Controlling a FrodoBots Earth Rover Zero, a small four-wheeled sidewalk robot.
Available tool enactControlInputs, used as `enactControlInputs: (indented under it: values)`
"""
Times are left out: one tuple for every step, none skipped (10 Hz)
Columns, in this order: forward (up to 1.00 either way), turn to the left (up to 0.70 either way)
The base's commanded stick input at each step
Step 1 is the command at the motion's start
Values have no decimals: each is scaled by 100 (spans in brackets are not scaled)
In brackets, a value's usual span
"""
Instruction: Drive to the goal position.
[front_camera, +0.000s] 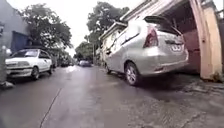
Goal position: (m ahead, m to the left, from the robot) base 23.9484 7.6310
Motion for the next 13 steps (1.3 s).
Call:
enactControlInputs:
  values:
    - [100, 27]
    - [100, 14]
    - [100, 12]
    - [100, 16]
    - [100, 4]
    - [100, 21]
    - [100, 6]
    - [100, 19]
    - [100, 0]
    - [100, 8]
    - [100, 22]
    - [100, 1]
    - [100, 21]
